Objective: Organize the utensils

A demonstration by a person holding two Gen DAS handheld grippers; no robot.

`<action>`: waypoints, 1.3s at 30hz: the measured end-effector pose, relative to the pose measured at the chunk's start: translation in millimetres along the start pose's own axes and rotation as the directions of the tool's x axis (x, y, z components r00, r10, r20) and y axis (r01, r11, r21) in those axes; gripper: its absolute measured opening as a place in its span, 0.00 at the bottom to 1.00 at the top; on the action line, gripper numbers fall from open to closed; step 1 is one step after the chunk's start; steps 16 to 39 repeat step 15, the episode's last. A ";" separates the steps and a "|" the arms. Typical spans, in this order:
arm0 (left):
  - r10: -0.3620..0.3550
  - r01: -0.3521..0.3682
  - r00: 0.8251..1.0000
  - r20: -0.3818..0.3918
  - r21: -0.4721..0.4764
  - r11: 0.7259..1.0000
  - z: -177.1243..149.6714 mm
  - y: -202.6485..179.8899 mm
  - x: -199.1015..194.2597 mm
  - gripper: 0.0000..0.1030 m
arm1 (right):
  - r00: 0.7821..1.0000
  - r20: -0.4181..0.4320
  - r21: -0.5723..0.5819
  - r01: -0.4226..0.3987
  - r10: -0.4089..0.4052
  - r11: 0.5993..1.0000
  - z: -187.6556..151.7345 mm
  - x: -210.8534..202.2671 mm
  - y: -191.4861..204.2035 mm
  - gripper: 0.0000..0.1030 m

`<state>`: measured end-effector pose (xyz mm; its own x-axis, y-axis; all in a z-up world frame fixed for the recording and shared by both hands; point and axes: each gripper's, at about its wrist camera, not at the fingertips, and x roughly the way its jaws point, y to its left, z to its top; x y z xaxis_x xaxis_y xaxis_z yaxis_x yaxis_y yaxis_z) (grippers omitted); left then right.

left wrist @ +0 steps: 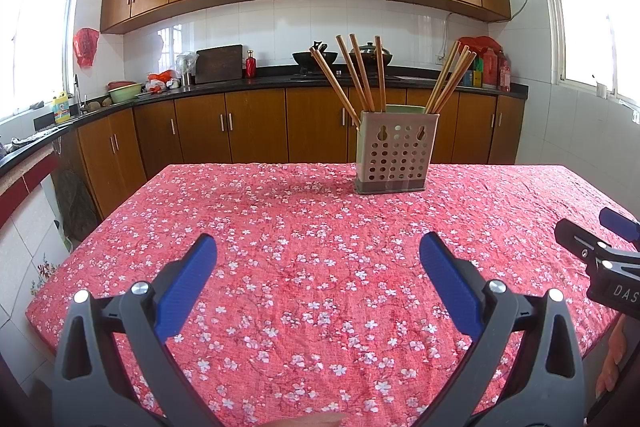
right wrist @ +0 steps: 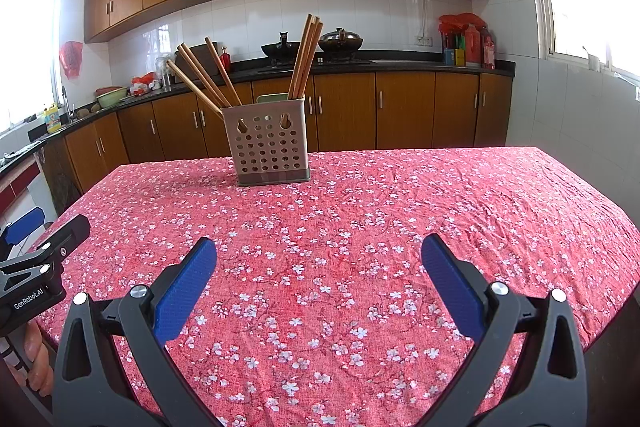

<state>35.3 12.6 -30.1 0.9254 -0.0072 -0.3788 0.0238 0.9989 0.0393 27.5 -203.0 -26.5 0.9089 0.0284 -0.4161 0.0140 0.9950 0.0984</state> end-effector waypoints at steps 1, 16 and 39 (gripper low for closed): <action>-0.001 0.001 1.000 0.000 0.000 1.000 -0.3 -0.1 -0.2 0.96 | 1.000 0.000 0.000 0.000 0.000 1.000 0.1 0.0 -0.1 0.98; 0.005 -0.005 1.000 0.001 -0.001 1.000 0.1 0.7 -0.2 0.96 | 1.000 0.000 0.001 0.000 0.000 1.000 0.5 -0.2 -0.2 0.98; 0.005 -0.005 1.000 0.001 -0.001 1.000 0.1 0.7 -0.2 0.96 | 1.000 0.000 0.001 0.000 0.000 1.000 0.5 -0.2 -0.2 0.98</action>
